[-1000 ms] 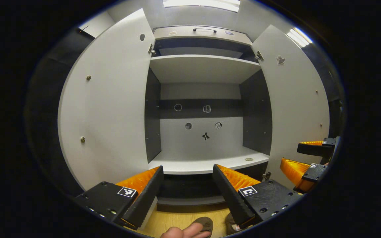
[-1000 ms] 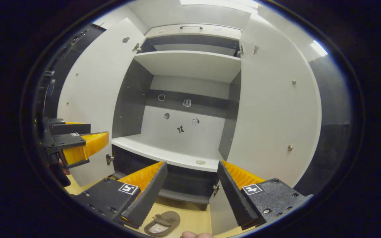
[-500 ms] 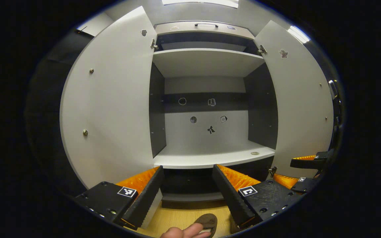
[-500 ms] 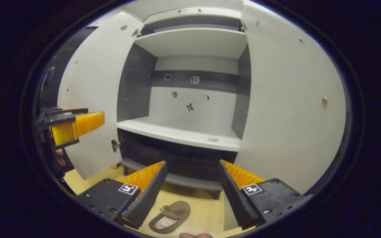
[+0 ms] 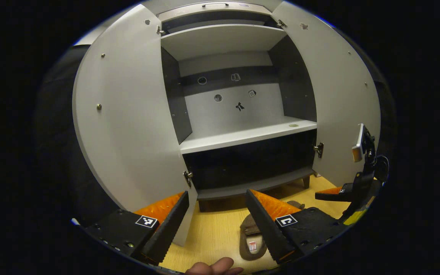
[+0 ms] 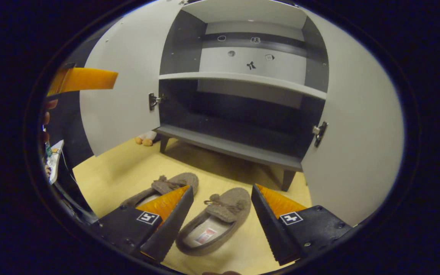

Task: Grab one shoe with the right hand and put it into the shoe cabinet, grab the other shoe with the left hand and put it into the shoe cabinet; then close the right door with the right hand and the left door with the left hand.

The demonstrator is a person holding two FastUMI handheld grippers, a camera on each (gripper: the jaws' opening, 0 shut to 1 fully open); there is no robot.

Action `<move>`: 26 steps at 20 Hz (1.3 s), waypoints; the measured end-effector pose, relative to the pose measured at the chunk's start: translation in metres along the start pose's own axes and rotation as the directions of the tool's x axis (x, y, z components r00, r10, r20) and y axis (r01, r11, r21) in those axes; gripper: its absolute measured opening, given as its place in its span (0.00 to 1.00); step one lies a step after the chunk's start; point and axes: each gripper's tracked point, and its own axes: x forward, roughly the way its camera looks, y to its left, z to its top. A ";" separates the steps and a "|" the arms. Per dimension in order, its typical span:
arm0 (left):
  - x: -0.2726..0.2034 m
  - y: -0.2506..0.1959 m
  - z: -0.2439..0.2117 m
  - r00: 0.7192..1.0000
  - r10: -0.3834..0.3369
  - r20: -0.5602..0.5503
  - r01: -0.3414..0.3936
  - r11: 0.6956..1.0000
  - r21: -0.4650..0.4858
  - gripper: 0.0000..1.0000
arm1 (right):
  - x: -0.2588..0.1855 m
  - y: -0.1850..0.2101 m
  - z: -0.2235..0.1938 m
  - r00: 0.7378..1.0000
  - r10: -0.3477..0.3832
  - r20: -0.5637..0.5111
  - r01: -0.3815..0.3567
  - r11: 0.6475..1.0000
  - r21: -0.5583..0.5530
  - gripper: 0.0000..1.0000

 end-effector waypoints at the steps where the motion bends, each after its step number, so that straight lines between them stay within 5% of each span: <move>1: -0.001 -0.005 -0.003 1.000 -0.019 -0.011 0.019 1.000 -0.016 0.96 | 0.003 0.010 -0.015 0.999 0.023 -0.033 -0.022 0.999 0.029 0.99; 8: -0.001 -0.011 -0.011 0.998 -0.047 -0.034 0.048 0.998 0.032 0.96 | 0.039 0.034 -0.071 0.983 0.084 -0.165 -0.064 0.990 0.122 0.97; 10: -0.002 -0.011 -0.013 0.998 -0.049 -0.042 0.051 0.998 0.041 0.96 | 0.058 0.035 -0.071 0.978 0.089 -0.187 -0.068 0.991 0.112 0.89; 11: -0.002 -0.011 -0.013 0.998 -0.052 -0.043 0.054 0.998 0.044 0.96 | 0.066 0.034 -0.074 0.976 0.082 -0.202 -0.064 0.993 0.097 0.76; 12: -0.002 -0.011 -0.013 0.998 -0.056 -0.042 0.058 0.997 0.046 0.96 | 0.073 0.028 -0.074 0.977 0.056 -0.204 -0.045 0.997 0.058 0.75; 15: -0.005 -0.007 -0.010 0.999 -0.043 -0.032 0.045 0.998 0.052 0.96 | 0.074 0.008 -0.072 0.979 -0.046 -0.200 0.049 0.999 0.014 0.16; 17: -0.007 -0.002 -0.008 0.999 -0.029 -0.023 0.030 0.999 0.039 0.96 | 0.064 0.005 -0.069 0.977 -0.039 -0.212 0.046 0.999 0.028 0.05; 26: 0.004 -0.028 0.022 0.993 -0.089 0.074 0.091 0.996 -0.022 0.96 | -0.030 -0.038 0.042 0.994 -0.110 -0.012 0.110 0.994 0.003 0.04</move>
